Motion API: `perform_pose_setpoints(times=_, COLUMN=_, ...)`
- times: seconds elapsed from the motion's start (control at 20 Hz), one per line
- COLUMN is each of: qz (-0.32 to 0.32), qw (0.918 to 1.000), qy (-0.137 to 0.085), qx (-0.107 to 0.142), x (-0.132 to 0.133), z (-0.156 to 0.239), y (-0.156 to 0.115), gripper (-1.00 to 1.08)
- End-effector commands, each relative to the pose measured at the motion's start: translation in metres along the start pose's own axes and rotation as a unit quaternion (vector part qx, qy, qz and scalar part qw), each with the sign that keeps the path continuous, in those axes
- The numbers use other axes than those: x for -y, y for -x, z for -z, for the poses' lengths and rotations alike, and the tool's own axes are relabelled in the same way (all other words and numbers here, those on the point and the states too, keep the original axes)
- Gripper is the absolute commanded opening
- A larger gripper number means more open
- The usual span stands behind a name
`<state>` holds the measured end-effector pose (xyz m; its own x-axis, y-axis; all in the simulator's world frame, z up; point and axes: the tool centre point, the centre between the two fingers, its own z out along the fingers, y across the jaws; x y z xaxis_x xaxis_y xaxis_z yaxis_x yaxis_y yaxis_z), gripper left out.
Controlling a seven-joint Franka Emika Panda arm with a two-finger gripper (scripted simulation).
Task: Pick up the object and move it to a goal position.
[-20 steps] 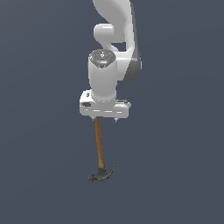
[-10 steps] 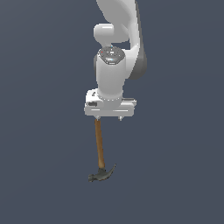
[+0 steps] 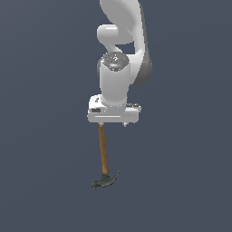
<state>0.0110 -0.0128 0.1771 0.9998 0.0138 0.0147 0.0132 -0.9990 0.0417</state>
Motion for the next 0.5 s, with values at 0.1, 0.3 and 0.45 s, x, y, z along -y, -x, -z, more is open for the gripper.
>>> perform_pose_setpoints(times=0.1, qz=0.000, qw=1.0000, qy=-0.003, qx=0.002, x=-0.004, z=-0.016, y=-0.010, gripper=1.00)
perform_pose_setpoints(times=0.3, qz=0.000, qw=1.0000, qy=-0.007, qx=0.003, x=-0.010, z=-0.038, y=-0.022, gripper=1.00)
perform_pose_setpoints(times=0.45, qz=0.000, qw=0.9999, qy=-0.011, qx=0.005, x=-0.015, z=-0.059, y=-0.032, gripper=1.00)
